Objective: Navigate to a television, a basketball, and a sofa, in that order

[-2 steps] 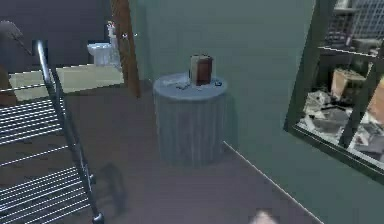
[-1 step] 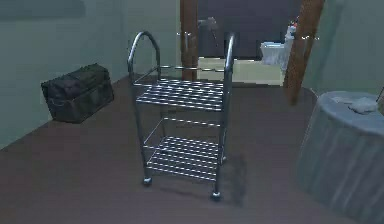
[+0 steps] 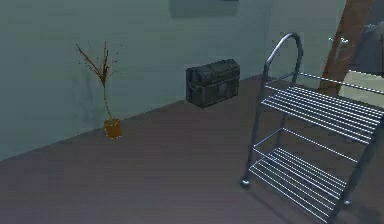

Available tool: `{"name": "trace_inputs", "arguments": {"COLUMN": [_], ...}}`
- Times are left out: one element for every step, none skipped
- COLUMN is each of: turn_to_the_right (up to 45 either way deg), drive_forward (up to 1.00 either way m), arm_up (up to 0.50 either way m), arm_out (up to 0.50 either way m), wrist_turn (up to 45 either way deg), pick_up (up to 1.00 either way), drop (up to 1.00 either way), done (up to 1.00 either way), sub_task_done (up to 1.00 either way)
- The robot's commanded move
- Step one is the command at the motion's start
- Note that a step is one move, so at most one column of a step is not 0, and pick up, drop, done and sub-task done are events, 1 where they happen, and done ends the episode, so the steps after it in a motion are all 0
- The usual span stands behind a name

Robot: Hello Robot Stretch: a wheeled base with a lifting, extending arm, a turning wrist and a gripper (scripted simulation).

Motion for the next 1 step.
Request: {"name": "trace_inputs", "arguments": {"turn_to_the_right": [0.0], "drive_forward": [1.00], "arm_up": [0.00], "arm_out": [0.00], "wrist_turn": [0.0], "pick_up": [0.00], "drop": [0.00], "done": [0.00], "sub_task_done": [0.00]}}
